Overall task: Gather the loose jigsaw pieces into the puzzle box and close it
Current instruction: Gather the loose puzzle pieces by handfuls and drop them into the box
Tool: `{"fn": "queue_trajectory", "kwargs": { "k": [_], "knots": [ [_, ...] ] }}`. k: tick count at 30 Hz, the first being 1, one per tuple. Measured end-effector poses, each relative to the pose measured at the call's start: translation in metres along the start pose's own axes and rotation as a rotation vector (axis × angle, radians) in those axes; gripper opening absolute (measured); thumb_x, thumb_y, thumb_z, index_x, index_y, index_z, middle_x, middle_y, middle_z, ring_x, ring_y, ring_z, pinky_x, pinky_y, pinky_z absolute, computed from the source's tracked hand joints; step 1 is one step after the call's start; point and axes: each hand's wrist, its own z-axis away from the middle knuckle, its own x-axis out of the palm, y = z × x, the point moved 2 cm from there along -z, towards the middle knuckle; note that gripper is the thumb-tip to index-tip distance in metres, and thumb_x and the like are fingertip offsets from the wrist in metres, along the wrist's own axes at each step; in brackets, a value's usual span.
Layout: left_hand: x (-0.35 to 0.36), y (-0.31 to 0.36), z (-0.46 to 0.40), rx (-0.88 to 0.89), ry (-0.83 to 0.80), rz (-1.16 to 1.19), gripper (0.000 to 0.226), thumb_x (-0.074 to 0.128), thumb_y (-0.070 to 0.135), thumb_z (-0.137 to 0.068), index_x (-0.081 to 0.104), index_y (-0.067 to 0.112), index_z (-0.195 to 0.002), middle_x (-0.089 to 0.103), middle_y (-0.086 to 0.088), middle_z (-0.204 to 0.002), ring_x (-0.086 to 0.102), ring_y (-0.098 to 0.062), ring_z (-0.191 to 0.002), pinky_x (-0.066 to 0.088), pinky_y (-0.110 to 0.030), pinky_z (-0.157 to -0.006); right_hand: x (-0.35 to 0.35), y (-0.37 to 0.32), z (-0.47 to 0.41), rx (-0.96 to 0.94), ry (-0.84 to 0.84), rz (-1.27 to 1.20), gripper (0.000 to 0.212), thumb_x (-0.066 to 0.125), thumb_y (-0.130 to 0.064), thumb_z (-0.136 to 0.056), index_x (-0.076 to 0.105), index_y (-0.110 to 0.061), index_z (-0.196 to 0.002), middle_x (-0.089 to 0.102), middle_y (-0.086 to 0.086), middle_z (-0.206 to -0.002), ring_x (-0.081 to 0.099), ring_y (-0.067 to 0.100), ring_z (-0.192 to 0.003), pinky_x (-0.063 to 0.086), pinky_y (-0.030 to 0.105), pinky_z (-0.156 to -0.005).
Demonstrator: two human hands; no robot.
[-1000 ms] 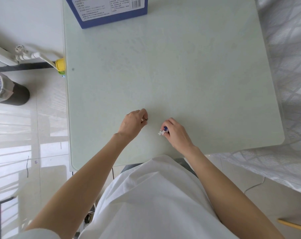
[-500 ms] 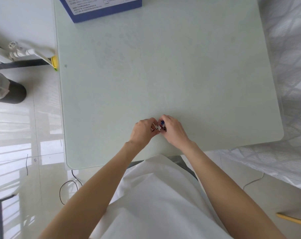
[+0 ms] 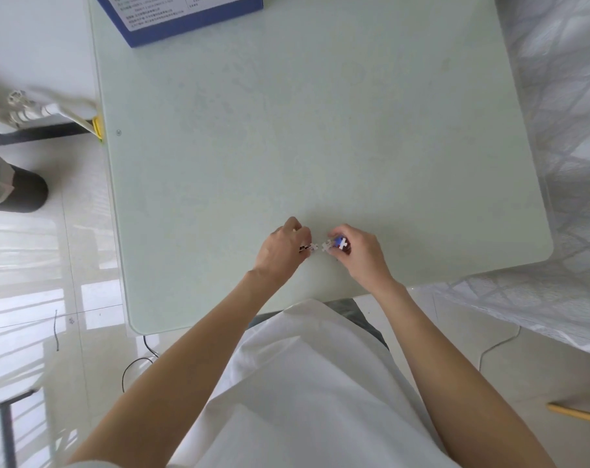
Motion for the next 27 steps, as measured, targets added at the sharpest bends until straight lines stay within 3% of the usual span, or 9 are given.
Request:
{"fn": "queue_trajectory", "kwargs": {
  "k": [5,10,20,23,27],
  "knots": [
    [0.003,0.009,-0.002,0.019,-0.002,-0.053,0.016,0.056,0.018,-0.09,0.061,0.011,-0.104,0.059,-0.007,-0.105,0.059,-0.028,-0.085,0.041,-0.03,-0.07,0.012,-0.007,0.004,0.005,0.042,0.109,0.018,0.069,-0.009,-0.079,0.063,-0.007,-0.096,0.06,0.008,-0.095,0.058,0.025,-0.082,0.031,0.024,-0.065],
    [0.004,0.01,-0.005,-0.017,-0.026,-0.03,0.022,0.058,0.018,-0.089,0.056,0.013,-0.11,0.061,-0.009,-0.103,0.06,-0.03,-0.087,0.045,-0.035,-0.074,0.011,-0.007,0.002,-0.007,-0.001,0.13,0.016,0.068,-0.007,-0.08,0.06,-0.006,-0.093,0.05,0.009,-0.099,0.055,0.025,-0.077,0.032,0.022,-0.066],
    [0.011,0.01,-0.005,-0.018,-0.04,-0.105,0.02,0.051,0.016,-0.094,0.056,0.008,-0.112,0.056,-0.011,-0.109,0.054,-0.026,-0.1,0.04,-0.029,-0.079,0.015,-0.007,0.005,-0.022,0.015,0.122,0.013,0.063,-0.008,-0.084,0.056,-0.005,-0.094,0.057,0.009,-0.094,0.055,0.025,-0.079,0.031,0.023,-0.065],
    [0.012,0.008,-0.001,-0.011,0.033,-0.078,0.02,0.054,0.015,-0.092,0.058,0.008,-0.11,0.051,-0.012,-0.114,0.053,-0.027,-0.098,0.045,-0.031,-0.076,0.017,-0.006,0.006,-0.005,0.042,0.084,0.013,0.064,-0.008,-0.084,0.057,-0.005,-0.094,0.058,0.009,-0.093,0.054,0.024,-0.078,0.031,0.023,-0.063],
    [0.019,0.008,0.006,-0.067,0.087,-0.059,0.017,0.053,0.014,-0.092,0.058,0.007,-0.107,0.056,-0.013,-0.103,0.054,-0.029,-0.091,0.044,-0.033,-0.07,0.02,-0.005,0.007,0.024,0.044,-0.005,0.015,0.067,-0.011,-0.082,0.06,-0.008,-0.095,0.06,0.006,-0.093,0.055,0.02,-0.08,0.034,0.022,-0.065]
  ]
}}
